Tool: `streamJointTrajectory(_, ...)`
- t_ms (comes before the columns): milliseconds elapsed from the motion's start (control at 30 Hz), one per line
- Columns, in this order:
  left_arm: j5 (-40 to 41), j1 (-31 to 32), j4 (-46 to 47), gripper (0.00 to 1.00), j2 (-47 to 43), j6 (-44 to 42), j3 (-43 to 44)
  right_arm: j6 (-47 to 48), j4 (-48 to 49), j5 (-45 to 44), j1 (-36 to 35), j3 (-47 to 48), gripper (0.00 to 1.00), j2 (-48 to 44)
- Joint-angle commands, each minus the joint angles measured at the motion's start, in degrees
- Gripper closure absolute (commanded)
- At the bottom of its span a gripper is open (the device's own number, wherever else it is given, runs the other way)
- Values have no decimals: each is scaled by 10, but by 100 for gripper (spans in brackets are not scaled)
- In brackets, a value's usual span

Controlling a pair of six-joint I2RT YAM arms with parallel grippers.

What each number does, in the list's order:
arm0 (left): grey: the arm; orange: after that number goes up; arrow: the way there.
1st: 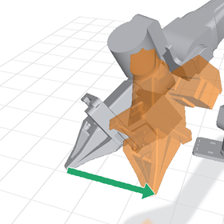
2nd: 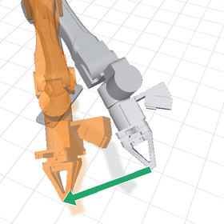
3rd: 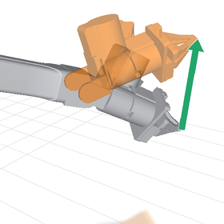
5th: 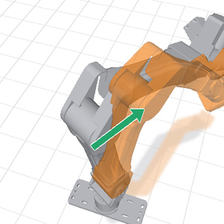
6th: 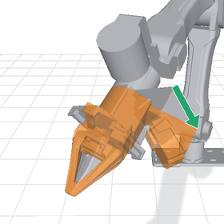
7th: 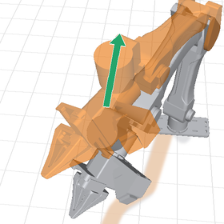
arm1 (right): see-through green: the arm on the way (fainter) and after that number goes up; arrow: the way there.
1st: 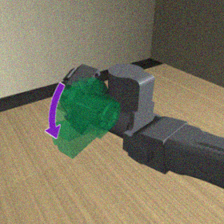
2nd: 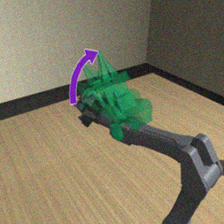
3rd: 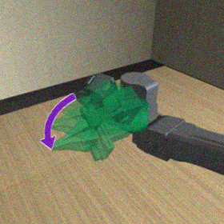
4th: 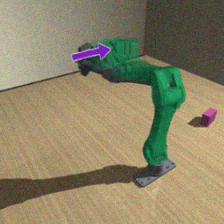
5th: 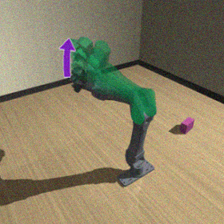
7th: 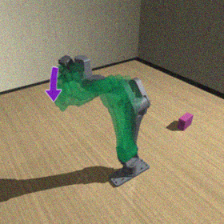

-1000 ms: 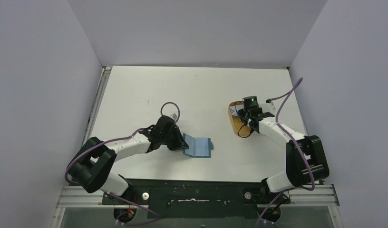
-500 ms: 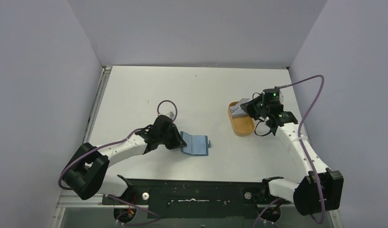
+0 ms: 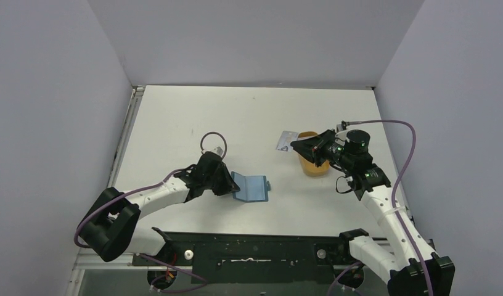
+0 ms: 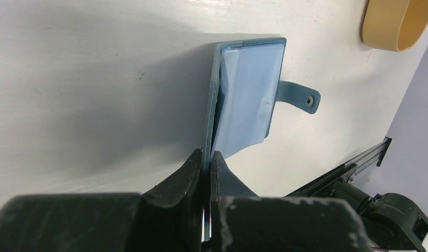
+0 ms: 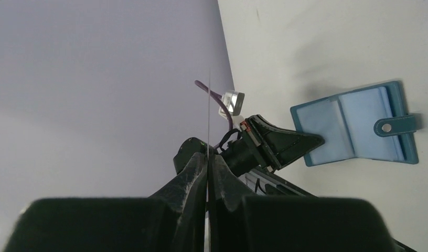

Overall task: Put the credit cards into the card holder
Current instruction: Pick up the credit card from the storage box, then insert the credit card into the card holder.

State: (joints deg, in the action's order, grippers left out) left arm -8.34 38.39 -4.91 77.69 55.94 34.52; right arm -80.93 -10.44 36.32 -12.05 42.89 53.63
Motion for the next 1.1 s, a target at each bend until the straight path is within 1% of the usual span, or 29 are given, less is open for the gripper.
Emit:
streamJointTrajectory(0,4,-2,35,100,-16,12,-6,-6,22,26,-9,32,100,-13)
streamJointTrajectory(33,3,-2,36,100,-15,13,-9,-2,18,27,-9,31,100,-12)
streamJointTrajectory(133,2,-2,40,100,-14,16,-15,-3,53,35,-12,-1,100,-13)
streamJointTrajectory(167,2,-2,39,100,-14,16,-17,23,43,33,-16,4,100,-9)
streamJointTrajectory(233,1,-2,39,100,-14,17,-20,77,-15,26,-29,19,100,6)
streamJointTrajectory(267,0,-2,38,100,-13,17,-21,90,-18,23,-37,19,100,12)
streamJointTrajectory(333,-1,-2,34,100,-11,14,-21,137,-40,-6,-73,33,100,22)
streamJointTrajectory(367,-1,-2,29,100,-10,13,-21,183,-77,-34,-102,54,100,31)
streamJointTrajectory(433,0,-3,25,100,-8,9,-24,302,-183,-146,-181,112,100,56)
streamJointTrajectory(467,0,-3,23,100,-7,7,-26,344,-210,-193,-222,132,100,73)
streamJointTrajectory(500,0,-4,21,100,-6,5,-27,374,-221,-217,-249,143,100,91)
streamJointTrajectory(567,1,-5,16,100,-4,0,-29,393,-228,-214,-279,149,100,132)
streamJointTrajectory(733,7,-6,6,100,-5,-11,-32,365,-156,-180,-302,112,100,202)
streamJointTrajectory(900,21,-7,-7,100,6,-28,-30,356,-87,-149,-302,95,100,276)
streamJointTrajectory(1067,17,-7,1,100,39,-46,-24,352,-22,-118,-297,86,100,337)
